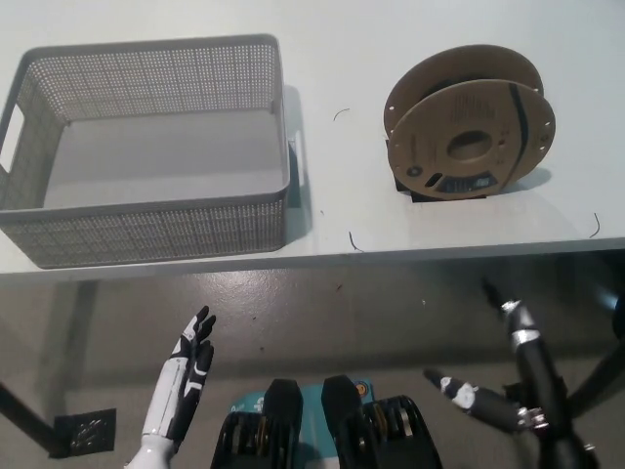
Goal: Use the right hand to pick up a 3d printing filament and place it into a container on the left side
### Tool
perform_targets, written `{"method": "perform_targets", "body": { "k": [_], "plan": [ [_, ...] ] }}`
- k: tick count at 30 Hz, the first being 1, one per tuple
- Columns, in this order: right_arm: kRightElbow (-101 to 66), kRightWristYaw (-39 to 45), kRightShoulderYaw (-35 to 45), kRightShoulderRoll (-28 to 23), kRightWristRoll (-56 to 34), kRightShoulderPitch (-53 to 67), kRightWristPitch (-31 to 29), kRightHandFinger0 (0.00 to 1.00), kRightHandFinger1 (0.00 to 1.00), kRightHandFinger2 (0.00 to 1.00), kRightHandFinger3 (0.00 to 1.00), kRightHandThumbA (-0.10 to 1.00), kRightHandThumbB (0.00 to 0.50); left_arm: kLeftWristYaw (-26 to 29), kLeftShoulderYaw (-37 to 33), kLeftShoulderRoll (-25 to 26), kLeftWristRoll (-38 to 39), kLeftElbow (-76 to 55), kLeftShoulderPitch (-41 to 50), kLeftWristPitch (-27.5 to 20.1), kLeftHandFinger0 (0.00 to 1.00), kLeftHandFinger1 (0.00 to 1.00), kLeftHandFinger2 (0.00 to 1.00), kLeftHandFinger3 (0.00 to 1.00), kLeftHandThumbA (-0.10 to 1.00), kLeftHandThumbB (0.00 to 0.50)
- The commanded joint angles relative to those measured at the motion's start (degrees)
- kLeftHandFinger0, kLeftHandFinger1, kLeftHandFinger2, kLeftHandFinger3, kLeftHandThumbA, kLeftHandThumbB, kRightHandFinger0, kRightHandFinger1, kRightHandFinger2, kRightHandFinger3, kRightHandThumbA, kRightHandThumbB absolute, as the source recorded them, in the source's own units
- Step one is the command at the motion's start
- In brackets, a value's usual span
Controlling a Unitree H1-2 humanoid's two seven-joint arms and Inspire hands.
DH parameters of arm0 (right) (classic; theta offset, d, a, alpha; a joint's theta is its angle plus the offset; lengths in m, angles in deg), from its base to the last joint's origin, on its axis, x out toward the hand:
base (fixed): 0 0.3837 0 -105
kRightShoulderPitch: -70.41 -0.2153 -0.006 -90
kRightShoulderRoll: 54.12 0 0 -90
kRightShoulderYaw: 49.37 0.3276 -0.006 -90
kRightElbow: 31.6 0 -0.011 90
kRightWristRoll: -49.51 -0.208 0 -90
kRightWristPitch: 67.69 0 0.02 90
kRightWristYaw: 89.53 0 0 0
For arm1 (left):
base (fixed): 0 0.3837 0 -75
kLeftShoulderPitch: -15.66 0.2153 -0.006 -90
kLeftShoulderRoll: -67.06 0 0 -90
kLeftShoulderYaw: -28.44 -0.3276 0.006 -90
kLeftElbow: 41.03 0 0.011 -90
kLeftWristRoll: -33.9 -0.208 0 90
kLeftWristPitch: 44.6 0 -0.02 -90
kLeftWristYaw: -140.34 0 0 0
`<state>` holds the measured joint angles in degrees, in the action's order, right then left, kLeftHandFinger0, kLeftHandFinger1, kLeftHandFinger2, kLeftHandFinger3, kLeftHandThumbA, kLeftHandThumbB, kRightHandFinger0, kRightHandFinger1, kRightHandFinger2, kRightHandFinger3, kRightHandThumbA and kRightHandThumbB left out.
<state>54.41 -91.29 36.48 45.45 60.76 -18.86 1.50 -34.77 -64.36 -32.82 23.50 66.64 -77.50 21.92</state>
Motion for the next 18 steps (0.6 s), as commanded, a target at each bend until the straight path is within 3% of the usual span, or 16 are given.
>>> {"method": "perform_targets", "body": {
  "k": [1, 7, 9, 13, 16, 18],
  "plan": [
    [-8.8, 1.4, 3.0, -3.8, -1.3, -1.5, 2.6, 1.0, 1.0, 1.0, 1.0, 1.0, 0.232, -0.4, 0.1, 1.4, -0.6, -3.6, -0.4, -2.6, 1.0, 1.0, 1.0, 1.0, 1.0, 0.157],
    [-18.5, 6.4, 8.0, -14.4, -5.9, -7.6, 15.5, 1.0, 1.0, 1.0, 1.0, 1.0, 0.326, -0.7, -0.2, 2.2, -0.6, -4.8, -0.8, -2.4, 1.0, 1.0, 1.0, 1.0, 1.0, 0.176],
    [-19.3, 8.0, 9.5, -18.3, -7.7, -10.2, 17.9, 1.0, 1.0, 1.0, 1.0, 1.0, 0.3, -0.6, -0.4, 2.1, -0.6, -4.8, -0.7, -2.4, 1.0, 1.0, 1.0, 1.0, 1.0, 0.178],
    [-18.8, 12.8, 11.9, -28.9, -9.4, -17.2, 25.6, 1.0, 1.0, 1.0, 1.0, 1.0, 0.341, -0.2, -0.5, 2.2, -1.4, -4.5, 0.2, -3.0, 1.0, 1.0, 1.0, 1.0, 1.0, 0.153],
    [-15.1, 15.6, 11.4, -34.6, -8.2, -22.4, 28.0, 1.0, 1.0, 1.0, 1.0, 1.0, 0.386, -0.2, -0.5, 2.5, -1.5, -4.1, 0.1, -3.3, 1.0, 1.0, 1.0, 1.0, 1.0, 0.132],
    [-12.6, 18.2, 10.5, -38.0, -8.7, -26.2, 31.0, 1.0, 1.0, 1.0, 1.0, 1.0, 0.385, -0.6, -0.5, 2.5, -1.4, -4.3, 0.2, -2.5, 1.0, 1.0, 1.0, 1.0, 1.0, 0.135]
  ]
}}
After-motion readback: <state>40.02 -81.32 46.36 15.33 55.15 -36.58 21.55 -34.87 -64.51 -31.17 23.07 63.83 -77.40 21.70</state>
